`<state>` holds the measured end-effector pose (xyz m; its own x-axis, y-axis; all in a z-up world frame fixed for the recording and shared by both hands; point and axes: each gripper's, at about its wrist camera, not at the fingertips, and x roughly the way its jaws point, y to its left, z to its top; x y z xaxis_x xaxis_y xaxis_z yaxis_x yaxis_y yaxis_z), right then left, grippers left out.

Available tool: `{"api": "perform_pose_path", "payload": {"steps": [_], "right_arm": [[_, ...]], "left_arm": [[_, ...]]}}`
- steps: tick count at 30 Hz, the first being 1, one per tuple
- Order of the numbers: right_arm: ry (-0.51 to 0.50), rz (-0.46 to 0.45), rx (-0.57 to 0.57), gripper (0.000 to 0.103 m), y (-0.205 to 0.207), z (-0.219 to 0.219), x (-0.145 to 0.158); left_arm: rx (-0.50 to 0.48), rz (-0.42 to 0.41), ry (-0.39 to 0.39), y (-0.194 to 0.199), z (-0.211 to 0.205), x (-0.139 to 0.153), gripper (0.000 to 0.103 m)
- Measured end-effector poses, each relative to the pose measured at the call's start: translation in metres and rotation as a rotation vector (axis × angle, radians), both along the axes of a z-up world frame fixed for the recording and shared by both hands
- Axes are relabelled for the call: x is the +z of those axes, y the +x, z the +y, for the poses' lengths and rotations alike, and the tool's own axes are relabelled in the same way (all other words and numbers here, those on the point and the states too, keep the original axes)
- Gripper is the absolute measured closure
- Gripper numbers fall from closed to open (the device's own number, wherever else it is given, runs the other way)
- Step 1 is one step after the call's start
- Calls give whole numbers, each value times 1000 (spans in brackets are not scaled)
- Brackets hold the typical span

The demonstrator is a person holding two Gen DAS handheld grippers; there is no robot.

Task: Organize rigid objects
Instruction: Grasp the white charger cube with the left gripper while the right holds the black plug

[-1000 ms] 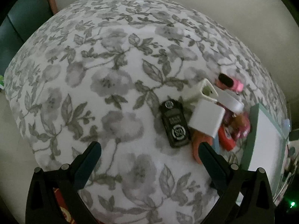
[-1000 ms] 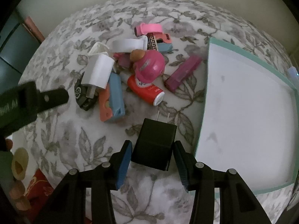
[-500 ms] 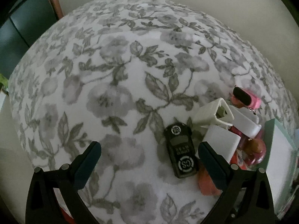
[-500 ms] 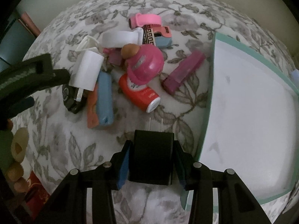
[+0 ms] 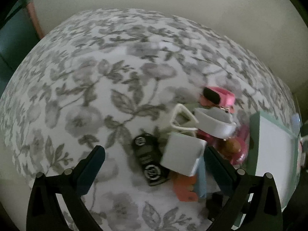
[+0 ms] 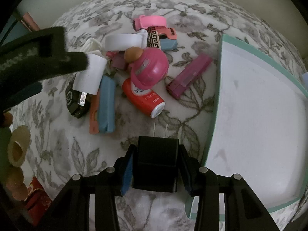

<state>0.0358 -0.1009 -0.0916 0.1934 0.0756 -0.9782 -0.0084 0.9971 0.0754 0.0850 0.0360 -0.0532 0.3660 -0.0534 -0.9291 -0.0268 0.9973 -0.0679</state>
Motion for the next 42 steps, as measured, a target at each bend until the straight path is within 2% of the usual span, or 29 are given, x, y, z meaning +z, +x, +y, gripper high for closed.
{"api": "perform_pose_path", "payload": {"steps": [3, 6, 8, 10, 20, 28, 35, 42], "right_arm": [[0, 0, 0, 58, -5, 1, 3], [0, 0, 0, 58, -7, 2, 3], [3, 0, -1, 58, -7, 2, 2], [5, 0, -1, 58, -7, 1, 1], [9, -17, 2, 59, -11, 2, 1], [82, -44, -55, 61, -16, -11, 13], [113, -133, -99, 61, -21, -20, 43], [73, -206, -190, 61, -28, -45, 64]], "left_arm": [[-39, 4, 8, 2, -10, -4, 12], [-75, 14, -1, 4, -19, -11, 31], [-98, 16, -16, 4, -23, -14, 49], [-119, 14, -32, 3, -27, -14, 57], [-126, 14, -44, 0, -23, -11, 57], [-95, -4, -65, -5, -18, 1, 57], [-97, -67, -88, -12, -19, 25, 57], [-146, -146, -105, -23, -35, 52, 57]]}}
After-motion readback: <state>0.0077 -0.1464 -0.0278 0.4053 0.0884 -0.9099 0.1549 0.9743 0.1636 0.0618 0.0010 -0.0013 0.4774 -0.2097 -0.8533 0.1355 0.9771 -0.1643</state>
